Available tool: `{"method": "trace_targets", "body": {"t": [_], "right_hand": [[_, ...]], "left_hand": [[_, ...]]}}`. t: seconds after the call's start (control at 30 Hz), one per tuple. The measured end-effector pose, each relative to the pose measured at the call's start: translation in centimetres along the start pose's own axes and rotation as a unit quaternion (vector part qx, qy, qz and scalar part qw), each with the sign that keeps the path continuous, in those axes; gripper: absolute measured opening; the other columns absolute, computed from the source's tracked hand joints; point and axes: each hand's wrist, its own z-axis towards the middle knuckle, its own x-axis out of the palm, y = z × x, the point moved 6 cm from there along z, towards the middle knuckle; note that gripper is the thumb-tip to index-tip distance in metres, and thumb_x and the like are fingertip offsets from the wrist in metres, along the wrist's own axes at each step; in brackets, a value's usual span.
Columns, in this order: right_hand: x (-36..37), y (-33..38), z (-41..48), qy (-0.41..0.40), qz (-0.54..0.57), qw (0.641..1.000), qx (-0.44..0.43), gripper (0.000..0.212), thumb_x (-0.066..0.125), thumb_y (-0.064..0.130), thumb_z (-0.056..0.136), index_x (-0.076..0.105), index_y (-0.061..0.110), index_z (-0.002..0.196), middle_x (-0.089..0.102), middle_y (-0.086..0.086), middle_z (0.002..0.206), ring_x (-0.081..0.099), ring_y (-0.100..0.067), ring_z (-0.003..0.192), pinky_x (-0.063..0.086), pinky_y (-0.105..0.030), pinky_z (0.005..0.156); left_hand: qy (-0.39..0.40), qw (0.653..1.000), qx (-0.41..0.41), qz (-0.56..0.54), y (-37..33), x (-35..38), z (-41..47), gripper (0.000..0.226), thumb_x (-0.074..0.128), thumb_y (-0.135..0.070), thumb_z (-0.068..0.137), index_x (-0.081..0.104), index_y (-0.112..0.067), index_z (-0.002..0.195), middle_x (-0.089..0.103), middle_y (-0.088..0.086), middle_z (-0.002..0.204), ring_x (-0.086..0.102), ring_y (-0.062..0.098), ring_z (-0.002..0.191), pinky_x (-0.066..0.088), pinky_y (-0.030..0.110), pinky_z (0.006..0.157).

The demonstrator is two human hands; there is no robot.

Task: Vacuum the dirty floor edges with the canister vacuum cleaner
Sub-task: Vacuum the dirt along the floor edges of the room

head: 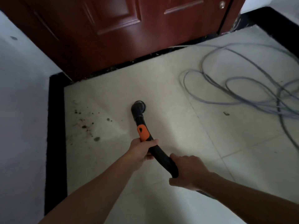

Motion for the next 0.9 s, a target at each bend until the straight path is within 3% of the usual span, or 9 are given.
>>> {"method": "trace_targets", "body": {"t": [0.17, 0.27, 0.5, 0.63, 0.77, 0.9], "right_hand": [[-1.4, 1.3, 5.7, -0.047, 0.003, 0.999, -0.006, 0.041, 0.064, 0.035, 0.075, 0.036, 0.026, 0.104, 0.046, 0.007, 0.071, 0.053, -0.021, 0.065, 0.035, -0.026, 0.051], [-2.8, 2.4, 7.5, -0.052, -0.011, 0.998, -0.015, 0.035, 0.062, 0.028, 0.080, 0.032, 0.028, 0.099, 0.047, 0.007, 0.075, 0.054, -0.022, 0.069, 0.035, -0.027, 0.051], [-0.7, 2.3, 2.3, -0.025, -0.125, 0.989, -0.069, 0.032, 0.055, 0.038, 0.079, 0.042, 0.030, 0.107, 0.047, 0.008, 0.070, 0.048, -0.013, 0.062, 0.032, -0.024, 0.053], [-0.4, -0.5, 2.1, -0.028, -0.163, 0.981, -0.100, 0.033, 0.051, 0.044, 0.075, 0.046, 0.027, 0.103, 0.054, 0.008, 0.075, 0.061, -0.018, 0.074, 0.035, -0.028, 0.059], [1.4, 0.8, 2.6, 0.016, -0.183, 0.969, -0.164, 0.036, 0.048, 0.048, 0.075, 0.047, 0.028, 0.105, 0.064, 0.007, 0.088, 0.063, -0.017, 0.082, 0.042, -0.032, 0.068], [4.8, 4.4, 3.4, 0.024, -0.199, 0.959, -0.200, 0.044, 0.048, 0.049, 0.078, 0.045, 0.030, 0.117, 0.064, 0.003, 0.100, 0.062, -0.021, 0.093, 0.038, -0.031, 0.069]], "left_hand": [[-0.002, 0.998, 0.053, -0.026, -2.8, -1.4, 3.5, 0.035, 0.074, -0.014, 0.082, 0.059, 0.003, 0.109, 0.067, 0.016, 0.091, 0.065, 0.024, 0.074, 0.051, 0.028, 0.051], [0.003, 0.995, 0.064, -0.082, -3.6, -2.9, 4.3, 0.041, 0.074, -0.014, 0.082, 0.056, 0.004, 0.114, 0.068, 0.021, 0.102, 0.066, 0.028, 0.079, 0.056, 0.032, 0.057], [0.039, 0.991, 0.005, -0.127, 3.5, -2.5, 0.0, 0.039, 0.075, -0.020, 0.083, 0.060, 0.005, 0.108, 0.069, 0.019, 0.096, 0.068, 0.030, 0.080, 0.056, 0.031, 0.057], [0.061, 0.981, 0.016, -0.184, 6.5, -0.7, -0.4, 0.039, 0.068, -0.026, 0.089, 0.059, 0.003, 0.112, 0.066, 0.016, 0.083, 0.064, 0.024, 0.061, 0.054, 0.031, 0.054], [-0.011, 0.974, 0.000, -0.227, 10.0, -2.3, -2.3, 0.026, 0.065, -0.023, 0.091, 0.057, -0.004, 0.108, 0.066, 0.018, 0.090, 0.061, 0.025, 0.060, 0.053, 0.032, 0.052], [-0.056, 0.967, 0.013, -0.249, 12.3, -5.6, -3.6, 0.024, 0.065, -0.020, 0.091, 0.059, 0.000, 0.102, 0.065, 0.018, 0.078, 0.061, 0.025, 0.053, 0.051, 0.031, 0.046]]}}
